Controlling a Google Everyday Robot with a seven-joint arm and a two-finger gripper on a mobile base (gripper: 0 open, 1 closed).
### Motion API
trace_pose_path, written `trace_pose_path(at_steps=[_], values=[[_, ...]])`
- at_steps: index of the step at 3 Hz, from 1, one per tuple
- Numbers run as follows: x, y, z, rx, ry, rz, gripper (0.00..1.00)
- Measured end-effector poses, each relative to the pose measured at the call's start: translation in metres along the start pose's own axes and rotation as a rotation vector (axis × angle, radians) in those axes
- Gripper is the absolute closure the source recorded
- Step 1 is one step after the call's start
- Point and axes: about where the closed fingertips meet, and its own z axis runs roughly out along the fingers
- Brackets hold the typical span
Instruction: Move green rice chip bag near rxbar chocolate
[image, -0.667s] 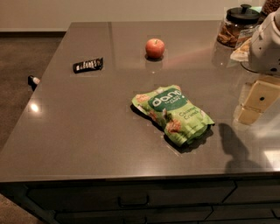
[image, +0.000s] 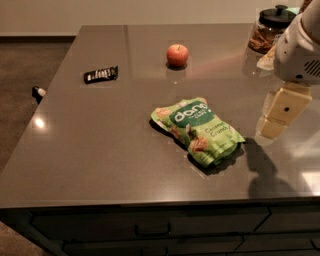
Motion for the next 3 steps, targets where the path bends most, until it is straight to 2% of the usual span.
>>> trace_pose_path(at_steps=[1, 2, 3], values=[[-0.014, -0.012, 0.025, -0.026, -0.025, 0.090, 0.00], [-0.019, -0.019, 0.053, -0.054, -0.033, 0.150, 0.00], [-0.023, -0.015, 0.081, -0.097, -0.013, 0.184, 0.00]])
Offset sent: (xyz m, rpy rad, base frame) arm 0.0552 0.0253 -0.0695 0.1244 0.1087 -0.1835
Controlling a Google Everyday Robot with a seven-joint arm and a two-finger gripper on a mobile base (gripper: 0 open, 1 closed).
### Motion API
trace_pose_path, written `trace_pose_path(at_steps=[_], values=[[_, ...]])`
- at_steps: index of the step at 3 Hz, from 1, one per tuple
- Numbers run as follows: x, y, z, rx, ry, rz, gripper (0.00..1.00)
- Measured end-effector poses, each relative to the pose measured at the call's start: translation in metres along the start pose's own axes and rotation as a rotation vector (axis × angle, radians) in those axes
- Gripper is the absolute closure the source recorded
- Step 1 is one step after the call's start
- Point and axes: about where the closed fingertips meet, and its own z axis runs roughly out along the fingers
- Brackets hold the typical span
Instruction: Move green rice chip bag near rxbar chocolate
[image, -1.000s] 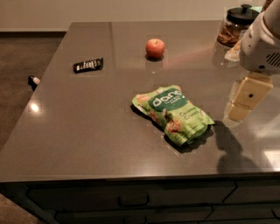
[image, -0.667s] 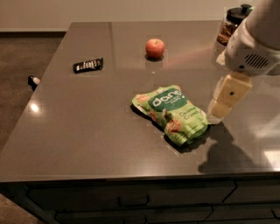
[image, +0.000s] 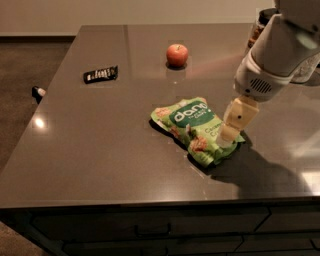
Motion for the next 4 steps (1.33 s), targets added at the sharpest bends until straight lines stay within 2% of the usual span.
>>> trace_pose_path(at_steps=[2, 3, 4], values=[[-0.026, 0.029, 0.039, -0.058, -0.032, 0.001, 0.00], [-0.047, 0.034, 0.053, -0.050, -0.044, -0.011, 0.20], [-0.061, 0.031, 0.052, -0.036, -0.056, -0.016, 0.43]])
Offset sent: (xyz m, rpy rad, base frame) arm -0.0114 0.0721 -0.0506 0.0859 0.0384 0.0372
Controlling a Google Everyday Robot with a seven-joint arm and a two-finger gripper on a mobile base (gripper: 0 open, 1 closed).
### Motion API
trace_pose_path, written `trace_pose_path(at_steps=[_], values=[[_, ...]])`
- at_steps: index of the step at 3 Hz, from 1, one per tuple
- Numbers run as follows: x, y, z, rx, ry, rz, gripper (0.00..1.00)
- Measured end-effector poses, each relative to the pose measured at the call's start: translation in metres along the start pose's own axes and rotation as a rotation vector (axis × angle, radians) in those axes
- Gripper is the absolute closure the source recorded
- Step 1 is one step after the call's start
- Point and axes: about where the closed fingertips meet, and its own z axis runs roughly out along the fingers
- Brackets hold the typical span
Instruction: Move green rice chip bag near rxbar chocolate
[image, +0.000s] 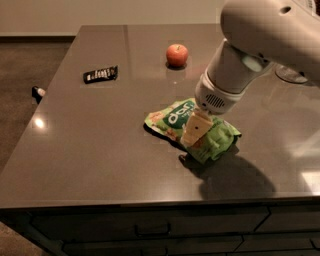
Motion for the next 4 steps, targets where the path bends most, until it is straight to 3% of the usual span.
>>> trace_pose_path(at_steps=[1, 2, 4], values=[[-0.042, 0.001, -0.004, -0.007, -0.008, -0.065, 0.74], [-0.085, 0.003, -0.005, -0.022, -0.021, -0.122, 0.97], [-0.167, -0.034, -0.001, -0.011, -0.075, -0.167, 1.00]])
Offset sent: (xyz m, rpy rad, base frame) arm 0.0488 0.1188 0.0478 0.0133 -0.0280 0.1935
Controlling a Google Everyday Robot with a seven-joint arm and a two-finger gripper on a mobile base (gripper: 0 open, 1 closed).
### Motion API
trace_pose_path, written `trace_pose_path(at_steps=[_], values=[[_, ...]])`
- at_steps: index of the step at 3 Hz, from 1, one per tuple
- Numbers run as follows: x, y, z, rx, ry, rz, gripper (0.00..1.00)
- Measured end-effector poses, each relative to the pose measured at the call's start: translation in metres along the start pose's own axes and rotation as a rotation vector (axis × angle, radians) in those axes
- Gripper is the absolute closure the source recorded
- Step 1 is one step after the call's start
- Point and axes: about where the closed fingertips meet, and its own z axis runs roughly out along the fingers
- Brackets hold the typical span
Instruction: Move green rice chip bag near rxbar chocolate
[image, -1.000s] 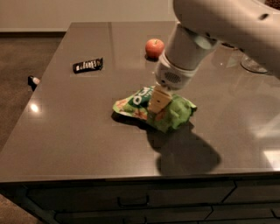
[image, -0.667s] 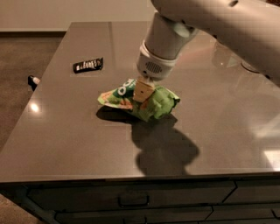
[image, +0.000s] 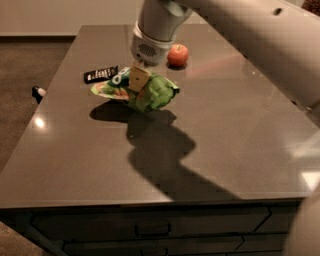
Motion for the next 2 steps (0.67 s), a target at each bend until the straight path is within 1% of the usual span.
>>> trace_pose_path(at_steps=[1, 2], values=[[-0.022, -0.030, 0.004, 0.023, -0.043, 0.000, 1.00], [-0.037, -0.057, 0.011, 0.049, -0.088, -0.009, 0.82]])
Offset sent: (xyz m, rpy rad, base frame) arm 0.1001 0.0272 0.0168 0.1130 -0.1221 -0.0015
